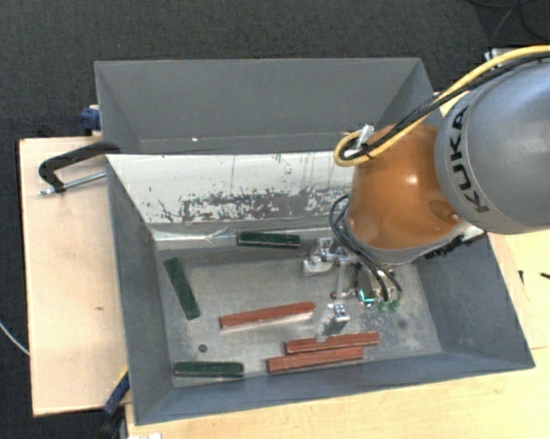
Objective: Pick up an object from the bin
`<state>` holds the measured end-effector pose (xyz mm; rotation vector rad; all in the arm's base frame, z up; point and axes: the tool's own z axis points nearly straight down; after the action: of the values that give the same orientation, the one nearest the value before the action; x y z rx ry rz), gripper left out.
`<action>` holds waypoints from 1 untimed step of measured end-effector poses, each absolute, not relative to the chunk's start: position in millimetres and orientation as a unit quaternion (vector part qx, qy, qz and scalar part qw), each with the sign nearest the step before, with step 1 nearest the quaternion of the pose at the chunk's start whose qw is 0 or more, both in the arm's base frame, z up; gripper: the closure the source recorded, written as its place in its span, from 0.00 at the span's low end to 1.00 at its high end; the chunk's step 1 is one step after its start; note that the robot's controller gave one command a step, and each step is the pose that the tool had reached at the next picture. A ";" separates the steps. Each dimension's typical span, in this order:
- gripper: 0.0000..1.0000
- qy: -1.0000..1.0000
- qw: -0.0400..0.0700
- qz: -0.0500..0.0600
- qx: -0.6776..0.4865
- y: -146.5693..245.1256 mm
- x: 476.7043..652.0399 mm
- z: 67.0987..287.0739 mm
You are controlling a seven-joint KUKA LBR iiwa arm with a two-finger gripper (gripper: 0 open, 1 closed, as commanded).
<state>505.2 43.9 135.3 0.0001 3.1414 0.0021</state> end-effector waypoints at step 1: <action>1.00 0.998 -0.001 0.000 -0.066 80.3 524.2 76.7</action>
Offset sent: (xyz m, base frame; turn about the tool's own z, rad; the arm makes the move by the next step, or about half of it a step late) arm 0.0000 0.0000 0.0000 0.0000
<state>524.2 80.3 76.7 -0.2069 3.1374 0.0008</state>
